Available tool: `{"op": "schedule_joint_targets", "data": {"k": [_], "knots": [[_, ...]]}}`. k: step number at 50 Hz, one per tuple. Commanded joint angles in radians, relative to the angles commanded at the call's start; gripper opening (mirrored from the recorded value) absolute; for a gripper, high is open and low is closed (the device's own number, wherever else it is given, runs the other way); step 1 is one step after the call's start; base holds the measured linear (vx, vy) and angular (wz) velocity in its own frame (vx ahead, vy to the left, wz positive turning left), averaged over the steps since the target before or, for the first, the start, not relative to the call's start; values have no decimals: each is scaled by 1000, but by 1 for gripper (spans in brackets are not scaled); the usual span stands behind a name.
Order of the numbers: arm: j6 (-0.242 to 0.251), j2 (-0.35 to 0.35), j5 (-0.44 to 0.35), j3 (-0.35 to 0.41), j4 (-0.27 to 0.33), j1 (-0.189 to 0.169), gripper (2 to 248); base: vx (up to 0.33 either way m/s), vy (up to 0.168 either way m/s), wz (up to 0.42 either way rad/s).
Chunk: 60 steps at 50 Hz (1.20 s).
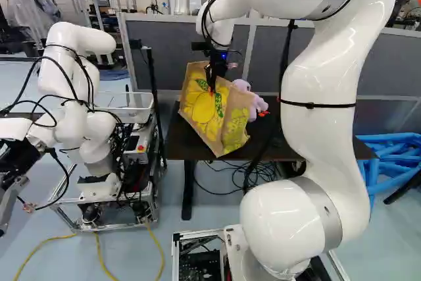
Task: Pick up the bag on the ground and place it on the table
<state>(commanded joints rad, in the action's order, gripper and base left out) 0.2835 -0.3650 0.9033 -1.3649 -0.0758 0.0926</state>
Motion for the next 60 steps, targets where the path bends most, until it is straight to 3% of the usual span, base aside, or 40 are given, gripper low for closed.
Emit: {"op": "schedule_joint_targets", "data": {"k": [10,11,15,16,20,21,25,26,31,32,36,37,41,42,60], "knots": [[0,0,0,0,0,0,21,0,0,0],[0,0,0,0,0,0,43,0,0,0],[0,0,0,0,0,0,43,0,0,0],[0,0,0,0,0,0,78,0,0,0],[0,0,0,0,0,0,78,0,0,0],[0,0,0,0,0,0,113,0,0,0],[0,0,0,0,0,0,113,0,0,0],[0,0,0,0,0,0,148,0,0,0],[0,0,0,0,0,0,148,0,0,0],[0,0,0,0,0,0,184,0,0,0],[0,0,0,0,0,0,184,0,0,0],[0,0,0,0,0,0,220,0,0,0],[0,0,0,0,0,0,220,0,0,0],[0,0,0,0,0,0,247,0,0,0],[0,20,0,7,0,0,247,0,0,0]]}}
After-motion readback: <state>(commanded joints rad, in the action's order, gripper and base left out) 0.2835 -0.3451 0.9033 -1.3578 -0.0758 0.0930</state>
